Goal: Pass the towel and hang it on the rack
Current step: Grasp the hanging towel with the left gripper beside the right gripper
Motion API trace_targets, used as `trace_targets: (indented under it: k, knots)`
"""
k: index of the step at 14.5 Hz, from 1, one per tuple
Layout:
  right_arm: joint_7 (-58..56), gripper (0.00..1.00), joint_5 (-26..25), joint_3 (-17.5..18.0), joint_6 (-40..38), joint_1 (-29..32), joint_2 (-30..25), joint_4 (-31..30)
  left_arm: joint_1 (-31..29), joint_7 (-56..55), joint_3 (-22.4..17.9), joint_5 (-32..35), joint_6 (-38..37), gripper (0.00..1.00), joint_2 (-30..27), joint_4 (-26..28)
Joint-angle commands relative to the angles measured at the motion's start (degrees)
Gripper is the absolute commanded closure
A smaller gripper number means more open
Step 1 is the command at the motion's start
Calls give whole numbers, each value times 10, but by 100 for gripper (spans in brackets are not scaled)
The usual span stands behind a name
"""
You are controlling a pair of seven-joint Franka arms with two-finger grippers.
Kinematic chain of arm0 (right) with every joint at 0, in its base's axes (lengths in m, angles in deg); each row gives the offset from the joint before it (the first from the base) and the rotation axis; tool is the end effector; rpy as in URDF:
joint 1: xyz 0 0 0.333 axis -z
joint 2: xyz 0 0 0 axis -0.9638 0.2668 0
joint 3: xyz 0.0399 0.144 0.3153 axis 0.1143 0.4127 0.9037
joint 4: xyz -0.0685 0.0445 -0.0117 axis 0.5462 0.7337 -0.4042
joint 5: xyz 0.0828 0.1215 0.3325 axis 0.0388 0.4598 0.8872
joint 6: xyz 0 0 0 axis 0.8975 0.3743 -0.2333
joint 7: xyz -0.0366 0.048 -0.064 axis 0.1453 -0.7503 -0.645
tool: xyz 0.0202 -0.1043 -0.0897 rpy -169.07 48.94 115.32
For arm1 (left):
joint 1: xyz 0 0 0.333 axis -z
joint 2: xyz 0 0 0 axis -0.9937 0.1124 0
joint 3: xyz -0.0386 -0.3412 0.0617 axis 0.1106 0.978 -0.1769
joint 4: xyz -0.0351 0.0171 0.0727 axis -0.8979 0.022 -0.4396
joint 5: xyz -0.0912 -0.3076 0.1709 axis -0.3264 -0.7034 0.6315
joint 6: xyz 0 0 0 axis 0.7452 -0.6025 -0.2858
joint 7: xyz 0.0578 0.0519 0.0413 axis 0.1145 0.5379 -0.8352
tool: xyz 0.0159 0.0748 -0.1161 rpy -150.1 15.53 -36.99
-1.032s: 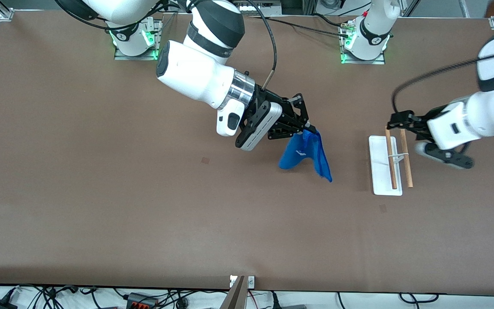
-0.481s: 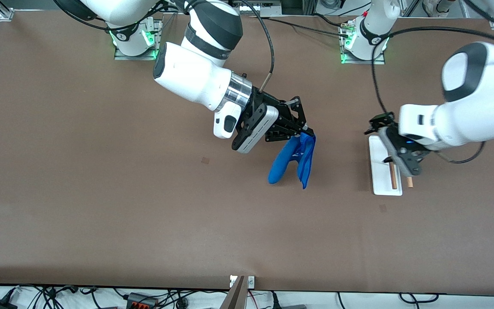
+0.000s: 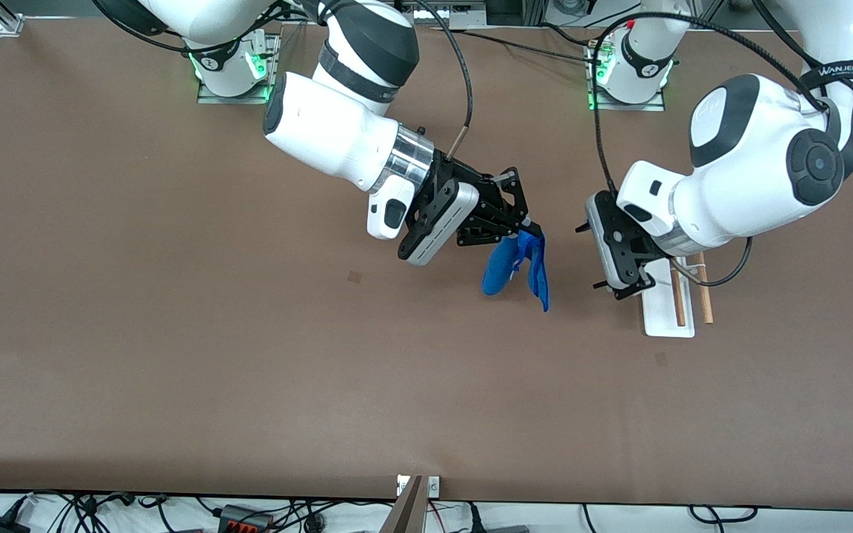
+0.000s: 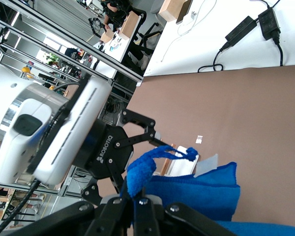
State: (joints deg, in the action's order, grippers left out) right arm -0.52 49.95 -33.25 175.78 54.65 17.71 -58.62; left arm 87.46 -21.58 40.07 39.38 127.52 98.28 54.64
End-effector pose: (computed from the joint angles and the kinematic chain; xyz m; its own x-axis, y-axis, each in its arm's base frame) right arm 0.5986 0.5407 0.5398 0.8949 0.0253 0.4456 0.3904 -0.5280 -0.7542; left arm 0.6109 -0.2036 0.4918 0.2173 -0.9201 0.3258 -0.9747 -0.1865 0.1235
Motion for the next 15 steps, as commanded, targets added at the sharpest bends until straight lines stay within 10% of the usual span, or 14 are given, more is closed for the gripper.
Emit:
trace_targets:
  k: [1, 15]
  knots:
    - [3, 100, 1, 2, 7, -1, 1, 2, -6, 133, 1, -61, 18, 0, 14, -3]
    - [-1, 100, -21, 1, 85, 0, 2, -32, 14, 349, 2, -290, 60, 0, 58, -12]
